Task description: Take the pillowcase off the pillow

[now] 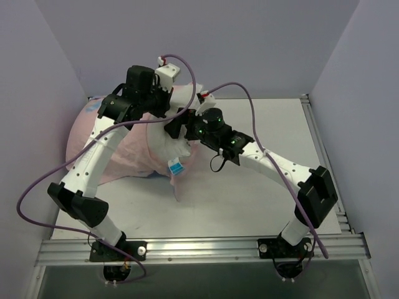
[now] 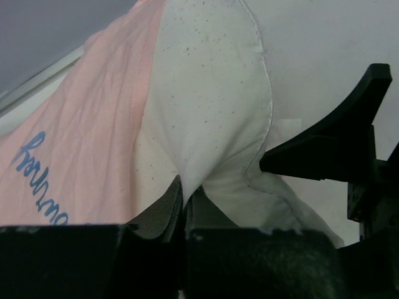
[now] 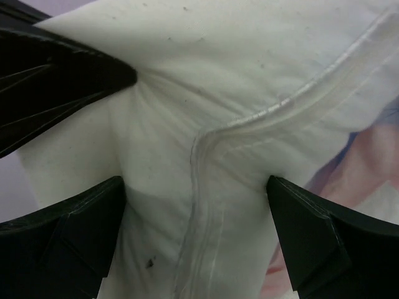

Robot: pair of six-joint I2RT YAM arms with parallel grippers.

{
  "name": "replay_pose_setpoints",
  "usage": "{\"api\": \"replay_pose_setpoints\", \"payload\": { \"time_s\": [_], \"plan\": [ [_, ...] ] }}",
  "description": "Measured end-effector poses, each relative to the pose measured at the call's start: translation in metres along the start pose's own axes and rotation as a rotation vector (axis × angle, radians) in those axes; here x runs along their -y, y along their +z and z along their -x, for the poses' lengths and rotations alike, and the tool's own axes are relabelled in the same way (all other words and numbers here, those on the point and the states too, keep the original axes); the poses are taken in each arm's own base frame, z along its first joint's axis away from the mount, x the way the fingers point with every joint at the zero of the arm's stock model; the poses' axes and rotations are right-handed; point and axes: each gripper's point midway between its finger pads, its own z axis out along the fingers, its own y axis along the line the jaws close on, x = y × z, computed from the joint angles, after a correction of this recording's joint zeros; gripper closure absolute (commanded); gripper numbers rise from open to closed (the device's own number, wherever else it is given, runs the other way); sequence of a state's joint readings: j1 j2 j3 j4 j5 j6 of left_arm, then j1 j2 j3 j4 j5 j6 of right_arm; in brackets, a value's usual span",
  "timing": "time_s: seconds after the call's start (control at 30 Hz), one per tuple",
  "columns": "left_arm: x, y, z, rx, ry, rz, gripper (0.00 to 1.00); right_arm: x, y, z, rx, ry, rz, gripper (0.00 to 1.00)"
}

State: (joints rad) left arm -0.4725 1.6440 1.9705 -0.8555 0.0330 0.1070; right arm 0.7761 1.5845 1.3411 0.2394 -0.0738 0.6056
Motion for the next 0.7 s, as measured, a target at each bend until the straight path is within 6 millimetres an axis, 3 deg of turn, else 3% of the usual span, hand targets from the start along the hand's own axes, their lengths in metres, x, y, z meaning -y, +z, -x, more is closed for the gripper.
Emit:
{"api": "replay_pose_setpoints", "payload": {
  "time_s": [0.1,0.27,0.33,0.37,0.43,0.47,0.5,0.53,0.63,0.7],
  "plan": [
    [0.004,-0.003,-0.013,-0.050,-0.011,-0.013,0.98,-0.002,0.013,-0.022,-0.034,0.006,0.012,0.00],
    [0.004,-0.006,-0.019,-0.077,-0.021,-0.012,0.98,-0.015,0.014,-0.031,-0.048,-0.005,0.046,0.02],
    [0.004,-0.006,-0.022,-0.087,-0.021,-0.013,0.98,-0.017,0.017,-0.033,-0.052,-0.011,0.058,0.23],
    [0.004,-0.006,-0.023,-0.091,-0.022,-0.013,0.98,-0.018,0.018,-0.035,-0.055,-0.014,0.070,0.53],
    [0.003,-0.007,-0.025,-0.098,-0.023,-0.009,0.98,-0.022,0.022,-0.038,-0.059,-0.018,0.099,0.90],
    [0.003,-0.007,-0.026,-0.104,-0.024,-0.010,0.98,-0.024,0.025,-0.039,-0.059,-0.018,0.117,1.00],
    [0.003,-0.008,-0.027,-0.107,-0.023,-0.009,0.98,-0.027,0.027,-0.040,-0.061,-0.015,0.135,1.00],
    [0.003,-0.008,-0.028,-0.112,-0.021,-0.009,0.84,-0.030,0.028,-0.040,-0.061,-0.010,0.147,1.00],
    [0.002,-0.008,-0.028,-0.110,0.001,-0.017,0.06,-0.031,0.029,-0.049,-0.088,-0.001,0.169,1.00],
    [0.009,-0.011,-0.020,-0.083,0.008,-0.063,0.06,-0.025,0.030,-0.064,-0.123,0.014,0.164,1.00]
  ]
}}
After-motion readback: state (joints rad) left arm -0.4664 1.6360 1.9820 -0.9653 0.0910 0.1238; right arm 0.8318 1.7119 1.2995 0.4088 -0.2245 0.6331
